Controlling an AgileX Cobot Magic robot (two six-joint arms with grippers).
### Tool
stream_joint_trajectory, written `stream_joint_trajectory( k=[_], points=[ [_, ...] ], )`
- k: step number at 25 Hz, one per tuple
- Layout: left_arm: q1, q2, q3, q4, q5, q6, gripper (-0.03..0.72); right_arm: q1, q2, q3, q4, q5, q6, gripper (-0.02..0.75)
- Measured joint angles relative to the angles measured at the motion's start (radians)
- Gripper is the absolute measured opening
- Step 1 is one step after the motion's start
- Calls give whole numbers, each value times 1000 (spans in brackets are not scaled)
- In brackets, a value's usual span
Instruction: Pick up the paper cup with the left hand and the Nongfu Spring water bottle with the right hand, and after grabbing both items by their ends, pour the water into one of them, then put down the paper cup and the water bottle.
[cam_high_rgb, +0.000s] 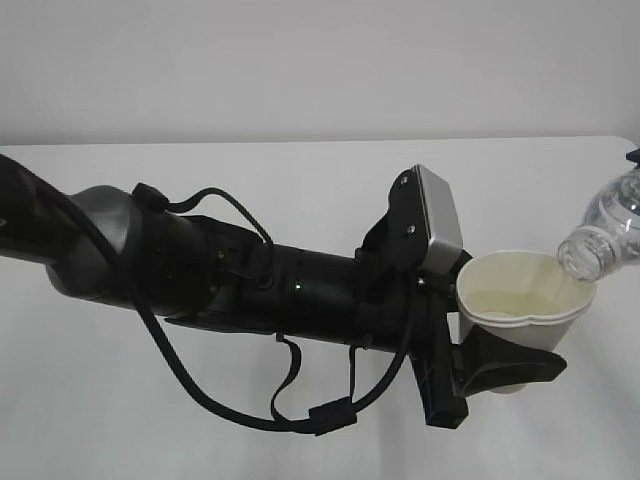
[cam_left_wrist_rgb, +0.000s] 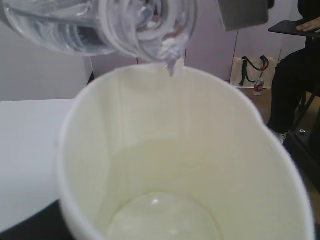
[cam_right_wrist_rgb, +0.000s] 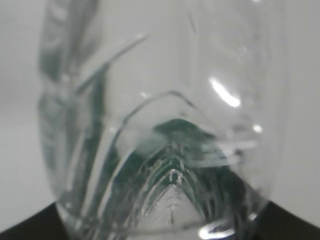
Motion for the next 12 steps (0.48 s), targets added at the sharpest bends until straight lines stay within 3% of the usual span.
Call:
stream_joint_trajectory(
  k=[12],
  points=[
    [0, 0, 0, 0, 0, 0, 423, 0, 0, 0, 0, 0, 0, 401]
  ],
)
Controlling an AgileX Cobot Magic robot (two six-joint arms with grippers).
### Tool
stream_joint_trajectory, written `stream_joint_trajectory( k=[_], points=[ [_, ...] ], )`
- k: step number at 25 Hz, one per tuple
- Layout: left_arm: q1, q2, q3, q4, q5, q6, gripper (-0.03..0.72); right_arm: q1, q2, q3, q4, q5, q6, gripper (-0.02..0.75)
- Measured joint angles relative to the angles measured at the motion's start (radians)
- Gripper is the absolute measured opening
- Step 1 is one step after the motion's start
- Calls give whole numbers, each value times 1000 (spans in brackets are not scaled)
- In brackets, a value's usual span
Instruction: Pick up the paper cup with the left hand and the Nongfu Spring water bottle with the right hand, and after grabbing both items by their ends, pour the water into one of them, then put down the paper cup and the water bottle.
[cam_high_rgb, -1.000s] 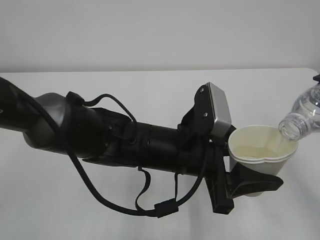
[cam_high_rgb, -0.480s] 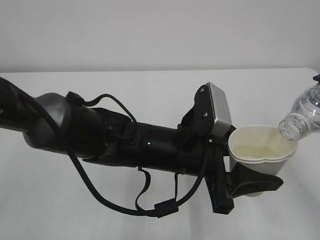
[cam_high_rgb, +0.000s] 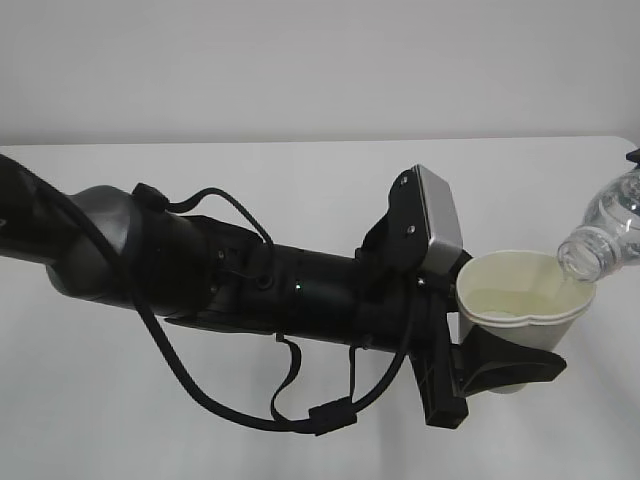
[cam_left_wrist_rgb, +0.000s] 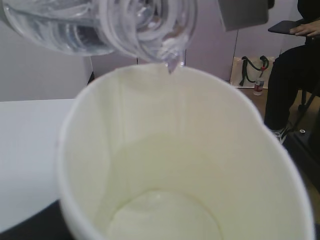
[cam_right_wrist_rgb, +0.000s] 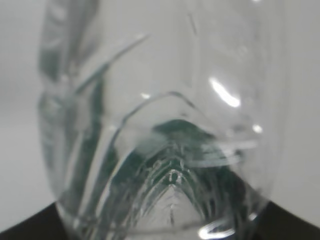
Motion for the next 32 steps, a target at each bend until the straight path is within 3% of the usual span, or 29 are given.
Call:
stream_joint_trajectory(
  k=[32],
  points=[
    [0, 0, 0, 0, 0, 0, 421, 0, 0, -2, -2, 0, 0, 401]
  ],
)
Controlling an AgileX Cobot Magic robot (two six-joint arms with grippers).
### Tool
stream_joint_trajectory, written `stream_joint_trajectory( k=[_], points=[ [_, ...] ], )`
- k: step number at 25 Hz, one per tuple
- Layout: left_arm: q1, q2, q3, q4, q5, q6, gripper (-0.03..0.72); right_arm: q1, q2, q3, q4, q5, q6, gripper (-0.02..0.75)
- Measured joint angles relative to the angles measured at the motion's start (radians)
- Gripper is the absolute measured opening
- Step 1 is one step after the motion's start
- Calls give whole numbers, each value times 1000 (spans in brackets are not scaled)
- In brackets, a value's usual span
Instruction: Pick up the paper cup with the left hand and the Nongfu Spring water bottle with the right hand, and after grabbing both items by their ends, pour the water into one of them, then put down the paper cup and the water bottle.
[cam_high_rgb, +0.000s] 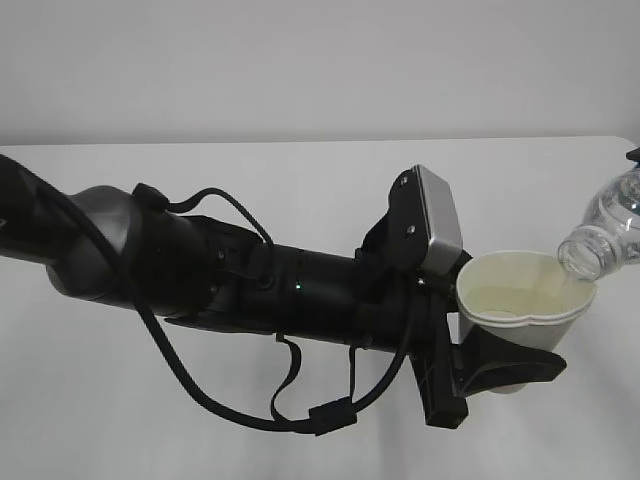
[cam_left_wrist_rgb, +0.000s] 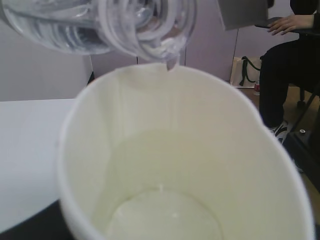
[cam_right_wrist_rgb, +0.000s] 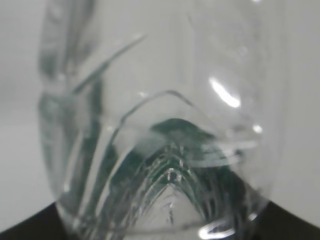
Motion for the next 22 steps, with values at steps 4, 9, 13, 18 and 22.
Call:
stream_joint_trajectory(
  k=[4, 9, 13, 18, 22],
  points=[
    [0, 0, 0, 0, 0, 0, 421, 0, 0, 0, 0, 0, 0, 401],
    [0, 0, 0, 0, 0, 0, 421, 0, 0, 0, 0, 1, 0, 401],
    [0, 0, 0, 0, 0, 0, 421, 0, 0, 0, 0, 1, 0, 401],
    [0, 0, 0, 0, 0, 0, 421, 0, 0, 0, 0, 1, 23, 401],
    [0, 0, 0, 0, 0, 0, 421, 0, 0, 0, 0, 1, 79, 401]
  ],
)
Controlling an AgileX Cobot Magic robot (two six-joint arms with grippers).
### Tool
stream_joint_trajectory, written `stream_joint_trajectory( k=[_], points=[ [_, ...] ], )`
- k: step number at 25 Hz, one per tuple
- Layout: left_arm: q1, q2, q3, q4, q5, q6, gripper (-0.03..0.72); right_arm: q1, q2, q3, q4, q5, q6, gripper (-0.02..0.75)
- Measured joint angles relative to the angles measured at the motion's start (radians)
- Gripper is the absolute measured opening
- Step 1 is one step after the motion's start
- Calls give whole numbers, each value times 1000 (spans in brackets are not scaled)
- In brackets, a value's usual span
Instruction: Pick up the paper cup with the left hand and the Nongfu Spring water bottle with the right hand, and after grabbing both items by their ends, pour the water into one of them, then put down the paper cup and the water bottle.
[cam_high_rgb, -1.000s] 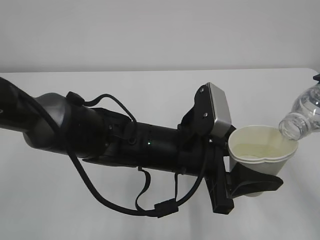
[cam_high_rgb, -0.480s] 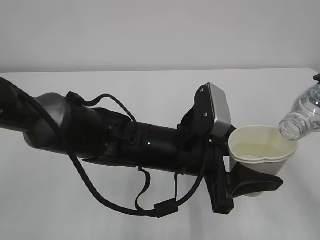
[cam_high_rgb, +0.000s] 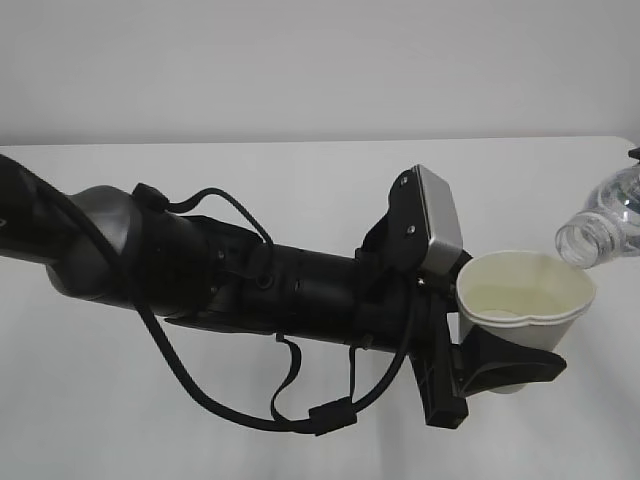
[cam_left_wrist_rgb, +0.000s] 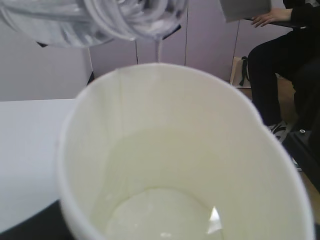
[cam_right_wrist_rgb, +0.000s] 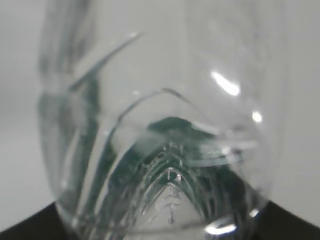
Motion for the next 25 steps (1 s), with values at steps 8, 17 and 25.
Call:
stream_joint_trajectory(
  k=[8, 17, 25],
  points=[
    [0, 0, 0, 0, 0, 0, 420, 0, 0, 0, 0, -4, 147, 401],
    [0, 0, 0, -12, 0, 0, 420, 0, 0, 0, 0, -5, 441, 401],
    [0, 0, 0, -26, 6, 0, 419, 0, 0, 0, 0, -5, 763, 401]
  ],
)
